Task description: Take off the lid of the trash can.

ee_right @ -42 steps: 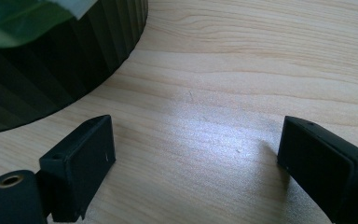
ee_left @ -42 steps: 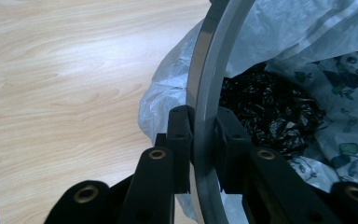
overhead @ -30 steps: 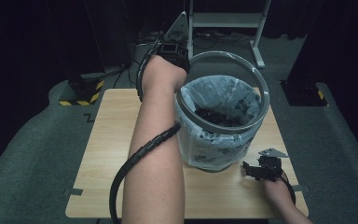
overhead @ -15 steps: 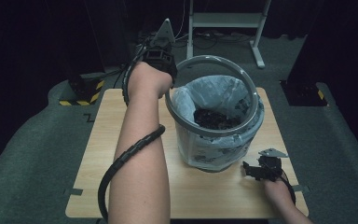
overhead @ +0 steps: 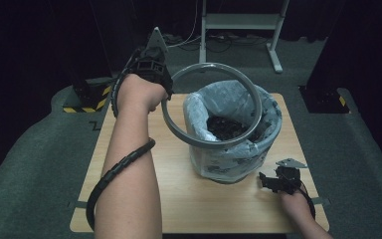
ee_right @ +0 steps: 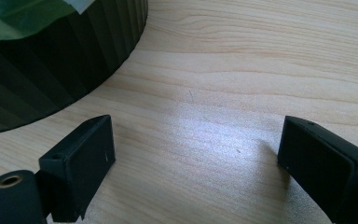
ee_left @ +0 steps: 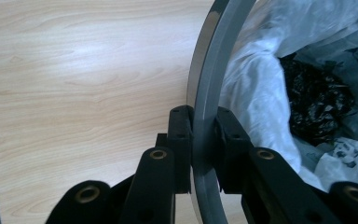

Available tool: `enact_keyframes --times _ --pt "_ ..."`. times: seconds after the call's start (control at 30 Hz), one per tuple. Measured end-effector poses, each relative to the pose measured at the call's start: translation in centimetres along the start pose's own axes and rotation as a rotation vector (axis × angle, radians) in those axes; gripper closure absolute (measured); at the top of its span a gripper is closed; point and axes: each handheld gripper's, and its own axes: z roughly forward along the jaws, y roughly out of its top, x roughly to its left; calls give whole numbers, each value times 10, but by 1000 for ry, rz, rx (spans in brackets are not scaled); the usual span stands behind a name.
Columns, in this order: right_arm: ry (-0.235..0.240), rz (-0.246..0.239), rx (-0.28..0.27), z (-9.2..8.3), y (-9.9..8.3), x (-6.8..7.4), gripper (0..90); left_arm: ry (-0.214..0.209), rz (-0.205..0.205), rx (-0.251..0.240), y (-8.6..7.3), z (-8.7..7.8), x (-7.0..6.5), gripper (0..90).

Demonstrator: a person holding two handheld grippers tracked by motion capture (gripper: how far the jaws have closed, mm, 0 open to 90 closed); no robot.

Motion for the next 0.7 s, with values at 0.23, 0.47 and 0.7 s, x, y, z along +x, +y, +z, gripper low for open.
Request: enact_keyframes --times 0.23,0.47,0.7 --pt "1 -1 -2 0 0 0 104 -10 -22 -1 -9 -3 20 783" --pt "2 -1 0 0 0 0 103 -6 -49 3 -19 -7 41 783" --pt "2 -1 -1 0 0 0 103 7 -73 -6 -27 -15 62 782"
